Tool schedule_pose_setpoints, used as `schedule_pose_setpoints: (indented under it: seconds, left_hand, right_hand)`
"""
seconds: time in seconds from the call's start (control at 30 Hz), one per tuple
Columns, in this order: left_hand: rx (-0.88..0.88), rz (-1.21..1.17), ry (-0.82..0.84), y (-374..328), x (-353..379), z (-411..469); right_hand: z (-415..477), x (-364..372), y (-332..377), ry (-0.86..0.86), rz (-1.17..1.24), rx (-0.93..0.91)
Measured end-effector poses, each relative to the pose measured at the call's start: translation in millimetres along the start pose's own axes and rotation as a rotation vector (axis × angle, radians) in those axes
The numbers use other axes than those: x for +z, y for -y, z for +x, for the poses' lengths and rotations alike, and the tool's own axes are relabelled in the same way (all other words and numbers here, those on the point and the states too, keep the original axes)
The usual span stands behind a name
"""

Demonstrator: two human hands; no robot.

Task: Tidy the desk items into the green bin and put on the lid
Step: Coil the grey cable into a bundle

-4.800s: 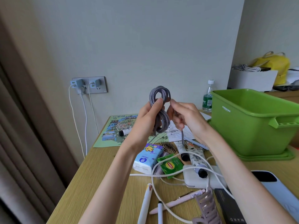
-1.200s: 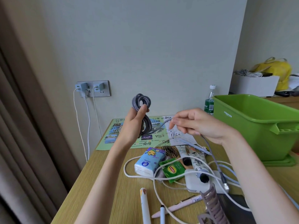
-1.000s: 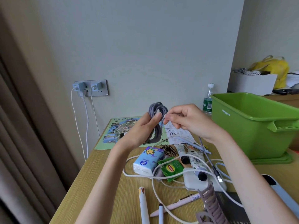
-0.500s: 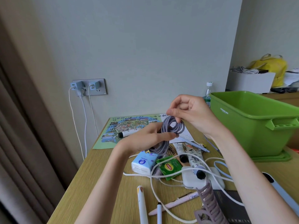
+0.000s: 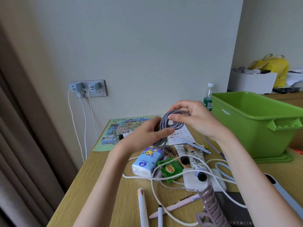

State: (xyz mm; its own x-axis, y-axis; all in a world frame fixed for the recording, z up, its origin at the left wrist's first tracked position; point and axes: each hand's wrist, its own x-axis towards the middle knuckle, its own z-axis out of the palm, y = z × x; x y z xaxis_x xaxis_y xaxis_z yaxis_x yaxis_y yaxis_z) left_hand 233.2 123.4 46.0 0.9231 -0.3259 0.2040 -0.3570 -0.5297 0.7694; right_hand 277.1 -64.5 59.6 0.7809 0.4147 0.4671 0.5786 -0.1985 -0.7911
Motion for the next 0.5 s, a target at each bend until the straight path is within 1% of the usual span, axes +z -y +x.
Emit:
schedule_pose_setpoints:
  seconds: [0.07,0.13,0.23,0.3,0.37,0.4,0.5]
  left_hand:
    - [0.032,0.138,-0.044,2.9,1.3,1.4]
    - [0.083,0.180,-0.067,3.6,2.2,1.7]
    - [0.123,0.255,-0.122,8.0,-1.7,2.9]
    - [0.108,0.292,-0.125,12.7,-5.5,3.6]
    - [0.097,0.302,-0.081,13.6,-6.9,2.6]
    - [0.096,0.270,-0.030,11.4,-5.4,1.3]
    - [0.099,-0.006,0.191,-2.1,1.9,-3.4]
  right_hand:
    - [1.6,0.7,-0.9,-0.048,-0.039,-0.011]
    - [2.1,1.6,-1.0,-0.099,-0.075,-0.021]
    - [1.3,-5.4,-2.9,-0.184,-0.242,0.010]
    - [-0.6,-13.9,-2.2,-0.155,-0.266,-0.008]
    - [-2.7,-17.2,2.6,-0.086,-0.153,-0.078]
    - [-3.4,-16.7,5.1,-0.063,-0.107,-0.103]
    - [-3.5,-13.6,5.9,-0.024,-0.008,-0.106]
